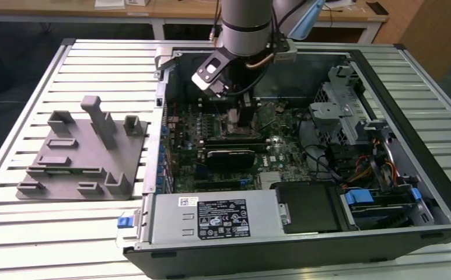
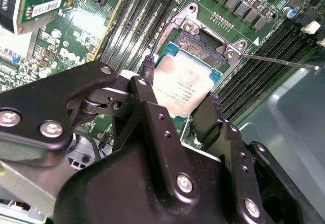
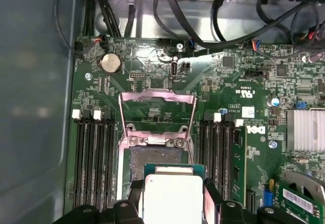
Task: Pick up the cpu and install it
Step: 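Place the cpu into insertion slot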
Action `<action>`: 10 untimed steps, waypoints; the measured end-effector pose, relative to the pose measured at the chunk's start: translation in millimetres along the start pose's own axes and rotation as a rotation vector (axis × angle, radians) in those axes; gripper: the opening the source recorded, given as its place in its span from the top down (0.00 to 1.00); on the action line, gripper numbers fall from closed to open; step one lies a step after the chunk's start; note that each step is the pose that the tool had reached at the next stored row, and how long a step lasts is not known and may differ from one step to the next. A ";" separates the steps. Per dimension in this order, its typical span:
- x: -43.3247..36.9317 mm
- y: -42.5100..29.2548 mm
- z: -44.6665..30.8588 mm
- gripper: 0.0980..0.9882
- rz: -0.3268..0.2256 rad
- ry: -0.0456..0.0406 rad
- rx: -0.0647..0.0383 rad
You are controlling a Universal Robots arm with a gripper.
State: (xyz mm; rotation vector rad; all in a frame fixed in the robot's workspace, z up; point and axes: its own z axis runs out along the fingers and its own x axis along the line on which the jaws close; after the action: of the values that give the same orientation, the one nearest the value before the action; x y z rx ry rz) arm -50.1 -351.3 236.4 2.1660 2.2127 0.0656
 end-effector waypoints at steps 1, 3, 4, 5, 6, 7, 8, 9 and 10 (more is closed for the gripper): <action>0.0 -0.1 1.3 0.49 0.000 0.0010 0.000; 0.0 -0.2 4.1 0.49 0.000 0.0016 0.001; 0.0 -0.3 5.6 0.49 0.000 0.0018 0.003; 0.0 -0.4 7.0 0.49 0.000 0.0022 0.004; 0.0 -0.5 8.2 0.49 0.000 0.0038 0.005; 0.1 -0.5 9.3 0.49 0.000 0.0057 0.005; 0.2 -0.6 10.3 0.49 -0.001 0.0064 0.005; 0.3 -0.7 11.3 0.49 -0.002 0.0071 0.006; 0.4 -0.7 12.3 0.49 -0.003 0.0079 0.006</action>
State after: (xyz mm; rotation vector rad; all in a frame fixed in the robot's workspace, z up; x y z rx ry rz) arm -50.0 -351.0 224.1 2.1697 2.2226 0.0677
